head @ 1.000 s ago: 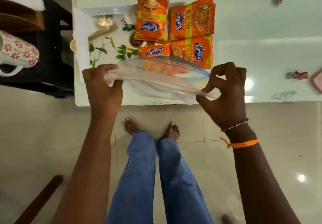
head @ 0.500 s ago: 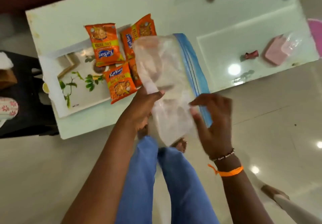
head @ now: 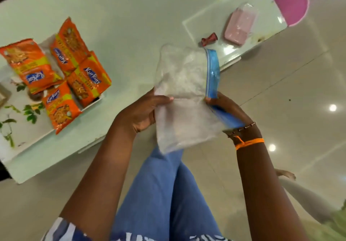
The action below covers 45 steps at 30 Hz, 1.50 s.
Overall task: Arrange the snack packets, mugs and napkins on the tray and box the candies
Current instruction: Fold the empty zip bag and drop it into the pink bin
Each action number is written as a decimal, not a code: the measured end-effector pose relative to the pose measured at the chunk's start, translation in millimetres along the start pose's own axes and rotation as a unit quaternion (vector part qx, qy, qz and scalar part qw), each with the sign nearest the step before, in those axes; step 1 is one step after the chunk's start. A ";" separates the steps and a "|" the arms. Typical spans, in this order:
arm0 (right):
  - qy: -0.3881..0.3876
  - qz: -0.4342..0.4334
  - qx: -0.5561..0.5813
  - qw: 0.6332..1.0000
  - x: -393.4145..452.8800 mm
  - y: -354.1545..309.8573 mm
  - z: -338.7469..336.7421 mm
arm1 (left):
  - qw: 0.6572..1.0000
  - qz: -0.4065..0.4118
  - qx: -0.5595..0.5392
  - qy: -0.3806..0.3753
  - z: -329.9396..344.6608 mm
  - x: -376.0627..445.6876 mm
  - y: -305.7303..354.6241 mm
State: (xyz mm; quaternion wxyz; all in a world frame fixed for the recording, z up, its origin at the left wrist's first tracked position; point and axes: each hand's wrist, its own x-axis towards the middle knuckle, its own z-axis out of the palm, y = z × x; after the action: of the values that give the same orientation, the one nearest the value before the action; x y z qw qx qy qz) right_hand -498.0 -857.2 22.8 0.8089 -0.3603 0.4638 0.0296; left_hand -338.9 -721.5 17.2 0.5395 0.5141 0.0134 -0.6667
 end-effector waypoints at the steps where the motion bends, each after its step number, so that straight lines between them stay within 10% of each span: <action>1: 0.011 -0.010 0.037 0.999 6.1 -6.9 -8.0 | 1.000 -0.007 0.010 0.014 8.1 10.5 5.7; 13: 0.204 -0.138 0.244 0.938 37.4 -137.8 -115.9 | 0.985 -0.001 -0.100 0.143 130.5 142.1 97.1; 24: 0.438 -0.229 -0.023 0.869 141.8 -272.0 -299.6 | 0.979 0.011 0.186 0.085 259.4 314.5 161.9; 38: 0.291 -0.057 -0.300 0.907 340.9 -281.2 -428.6 | 0.966 -0.045 0.195 0.161 313.6 469.7 150.2; 45: 0.326 -0.060 -0.187 0.925 321.1 -297.5 -420.4 | 0.964 -0.041 0.187 0.186 314.9 458.7 155.3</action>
State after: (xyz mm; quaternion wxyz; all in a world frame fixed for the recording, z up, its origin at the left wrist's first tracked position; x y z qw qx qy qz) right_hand -508.4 -1425.4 -190.1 0.5317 -0.5216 0.6653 -0.0517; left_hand -385.6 -1290.3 -72.2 0.3944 0.7194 0.0094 -0.5717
